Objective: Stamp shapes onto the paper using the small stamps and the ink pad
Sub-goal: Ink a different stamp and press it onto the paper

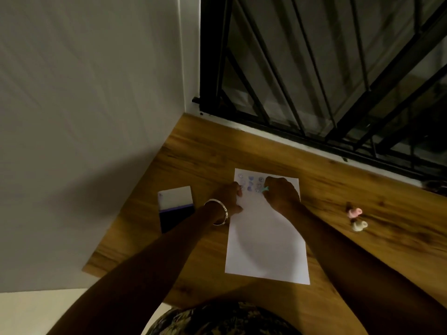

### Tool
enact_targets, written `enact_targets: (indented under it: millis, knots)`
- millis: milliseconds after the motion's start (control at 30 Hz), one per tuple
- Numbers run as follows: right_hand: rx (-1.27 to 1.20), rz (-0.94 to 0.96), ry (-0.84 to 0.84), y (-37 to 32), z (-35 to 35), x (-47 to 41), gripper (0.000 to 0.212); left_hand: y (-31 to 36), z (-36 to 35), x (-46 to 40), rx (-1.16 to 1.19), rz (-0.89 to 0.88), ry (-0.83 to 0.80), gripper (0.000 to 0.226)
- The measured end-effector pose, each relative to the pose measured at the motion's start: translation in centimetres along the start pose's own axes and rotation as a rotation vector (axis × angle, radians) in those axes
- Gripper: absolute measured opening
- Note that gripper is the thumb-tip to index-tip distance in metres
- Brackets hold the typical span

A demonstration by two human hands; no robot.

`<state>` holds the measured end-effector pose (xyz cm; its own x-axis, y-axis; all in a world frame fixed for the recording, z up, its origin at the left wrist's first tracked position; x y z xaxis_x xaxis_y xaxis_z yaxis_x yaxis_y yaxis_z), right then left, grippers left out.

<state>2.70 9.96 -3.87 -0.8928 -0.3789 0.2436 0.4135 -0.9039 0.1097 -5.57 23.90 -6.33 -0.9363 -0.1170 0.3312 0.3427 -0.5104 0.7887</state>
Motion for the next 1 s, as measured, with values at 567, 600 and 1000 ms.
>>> enact_targets:
  millis: [567,600,1000]
  knots:
    - [0.059,0.015,-0.028,-0.6,0.7,0.0,0.034,-0.3,-0.1,0.2,0.031,0.016,0.018,0.041]
    - [0.014,0.002,-0.019,-0.3,0.9,0.2,0.034,-0.4,-0.2,0.2,0.056,0.036,0.013,0.042]
    - [-0.273,-0.077,0.165,0.9,1.5,4.5,0.028,0.5,-1.6,-0.8,1.112,0.466,0.101,0.01]
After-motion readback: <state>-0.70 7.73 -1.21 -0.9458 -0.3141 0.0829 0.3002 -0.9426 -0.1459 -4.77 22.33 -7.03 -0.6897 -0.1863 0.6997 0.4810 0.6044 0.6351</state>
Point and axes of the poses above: each hand's wrist, its own x-axis away from the middle knuckle, its own z-axis out of the back of the hand, y = z × x, the point moved 6 cm from there along -x, towards the middle knuckle, and after that the axes turned 14 degrees about x, right-handed, at the moved point
